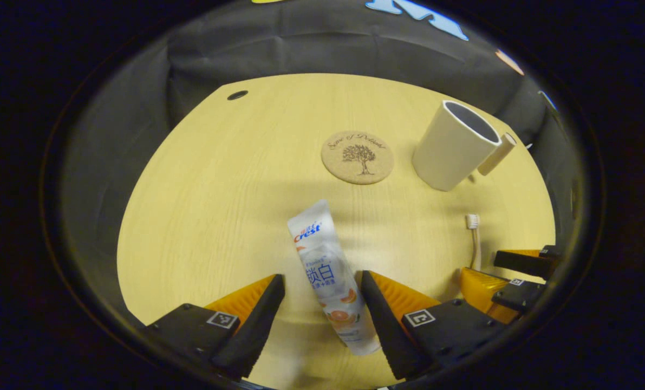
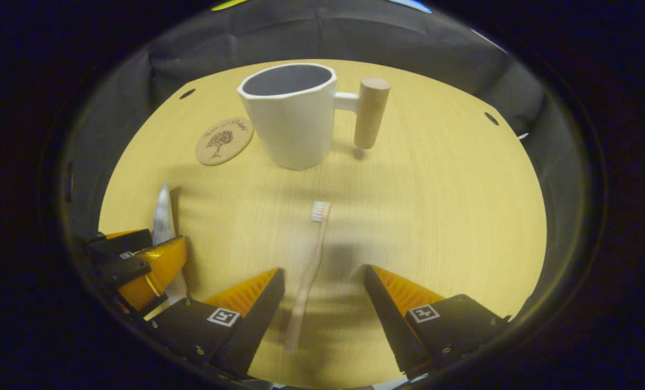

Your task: Put the toothbrush and toothpaste on the desktop into the cup, then pick up the cup and place it on the coaster on the desktop.

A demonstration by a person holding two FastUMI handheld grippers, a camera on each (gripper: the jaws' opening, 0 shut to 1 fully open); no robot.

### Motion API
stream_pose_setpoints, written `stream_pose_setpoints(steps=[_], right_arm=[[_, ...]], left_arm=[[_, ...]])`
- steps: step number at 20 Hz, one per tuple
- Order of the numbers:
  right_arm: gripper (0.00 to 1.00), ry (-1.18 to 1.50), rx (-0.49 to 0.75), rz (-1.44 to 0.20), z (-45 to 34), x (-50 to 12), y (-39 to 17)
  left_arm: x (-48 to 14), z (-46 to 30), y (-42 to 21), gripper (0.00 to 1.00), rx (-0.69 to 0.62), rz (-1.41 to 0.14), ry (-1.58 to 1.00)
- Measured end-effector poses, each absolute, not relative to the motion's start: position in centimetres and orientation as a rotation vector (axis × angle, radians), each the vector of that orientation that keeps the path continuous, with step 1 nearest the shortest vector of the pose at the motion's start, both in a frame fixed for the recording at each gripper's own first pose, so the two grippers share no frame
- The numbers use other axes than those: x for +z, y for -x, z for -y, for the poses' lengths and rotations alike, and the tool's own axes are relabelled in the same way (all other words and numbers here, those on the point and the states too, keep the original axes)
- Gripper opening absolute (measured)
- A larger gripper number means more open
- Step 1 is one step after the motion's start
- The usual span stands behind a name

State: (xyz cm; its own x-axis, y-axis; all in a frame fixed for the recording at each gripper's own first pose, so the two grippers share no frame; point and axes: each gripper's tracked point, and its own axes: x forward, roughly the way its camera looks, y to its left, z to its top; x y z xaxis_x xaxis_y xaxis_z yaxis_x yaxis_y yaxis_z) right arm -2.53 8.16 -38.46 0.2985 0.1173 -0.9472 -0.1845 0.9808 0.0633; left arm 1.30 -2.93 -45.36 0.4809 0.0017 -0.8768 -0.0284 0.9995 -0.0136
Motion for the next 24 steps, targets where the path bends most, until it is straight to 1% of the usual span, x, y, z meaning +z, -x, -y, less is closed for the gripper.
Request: stream_pose_setpoints(steps=[2, 3, 4, 5, 6, 7, 8, 9, 10, 11, 12, 13, 14, 15, 16, 17, 18, 19, 20, 24], right_arm=[[0.97, 0.057, 0.197, -1.243, -8.2, -38.5, 2.4], [0.97, 0.056, 0.196, -1.242, -8.2, -38.5, 2.5], [0.97, 0.053, 0.195, -1.242, -8.2, -38.4, 2.4], [0.97, 0.05, 0.193, -1.251, -8.3, -38.5, 2.5], [0.97, 0.048, 0.187, -1.26, -8.2, -38.5, 2.4], [0.96, 0.044, 0.174, -1.266, -8.2, -38.4, 2.3], [0.89, 0.036, 0.162, -1.283, -8.1, -38.4, 2.3], [0.76, 0.03, 0.157, -1.298, -8.2, -38.3, 2.3], [0.75, 0.022, 0.144, -1.306, -8.2, -38.3, 2.0], [0.49, 0.011, 0.132, -1.319, -8.2, -38.4, 2.1], [0.43, 0.012, 0.133, -1.331, -8.2, -38.4, 2.0], [0.43, 0.017, 0.133, -1.327, -8.0, -38.1, 1.8], [0.28, -0.003, 0.117, -1.339, -8.1, -38.4, 2.0], [0.13, 0.001, 0.12, -1.339, -8.1, -38.4, 1.6], [0.13, 0.009, 0.139, -1.338, -8.0, -38.2, 1.5], [0.09, -0.007, 0.135, -1.34, -8.2, -38.1, 1.5], [0.04, -0.011, 0.134, -1.324, -8.3, -38.3, 1.2], [0.04, -0.014, 0.135, -1.327, -8.2, -37.9, 1.5], [0.03, -0.021, 0.137, -1.321, -8.2, -37.9, 1.4], [0.02, -0.077, 0.144, -1.306, -8.2, -38.0, 1.4]], left_arm=[[-45.4, 2.8, -1.3, 0.95, 0.031, -1.064, 0.04], [-45.3, 2.7, -1.3, 0.99, 0.034, -1.063, 0.039], [-45.4, 2.6, -1.3, 0.94, 0.036, -1.064, 0.043], [-45.4, 2.6, -1.4, 0.92, 0.039, -1.065, 0.043], [-45.4, 2.5, -1.4, 0.87, 0.043, -1.065, 0.043], [-45.4, 2.5, -1.4, 0.77, 0.048, -1.071, 0.048], [-45.5, 2.7, -1.6, 0.71, 0.047, -1.072, 0.049], [-45.3, 2.6, -1.5, 0.63, 0.046, -1.08, 0.045], [-45.4, 2.6, -1.6, 0.63, 0.039, -1.078, 0.053], [-45.2, 2.7, -1.7, 0.48, 0.041, -1.084, 0.048], [-45.3, 2.8, -1.6, 0.48, 0.034, -1.091, 0.042], [-45.3, 2.8, -1.7, 0.48, 0.036, -1.098, 0.041], [-45.4, 2.7, -1.8, 0.43, 0.04, -1.098, 0.044], [-45.2, 2.8, -1.9, 0.41, 0.052, -1.095, 0.065], [-45.3, 2.8, -1.8, 0.29, 0.057, -1.086, 0.07], [-45.4, 2.9, -1.7, 0.3, 0.058, -1.093, 0.082], [-45.1, 2.7, -1.5, 0.2, 0.05, -1.089, 0.082], [-45.7, 2.7, -2.0, 0.22, 0.056, -1.083, 0.093], [-45.0, 2.7, -1.7, 0.14, 0.057, -1.082, 0.1], [-45.0, 2.7, -1.6, 0.14, 0.053, -1.079, 0.105]])
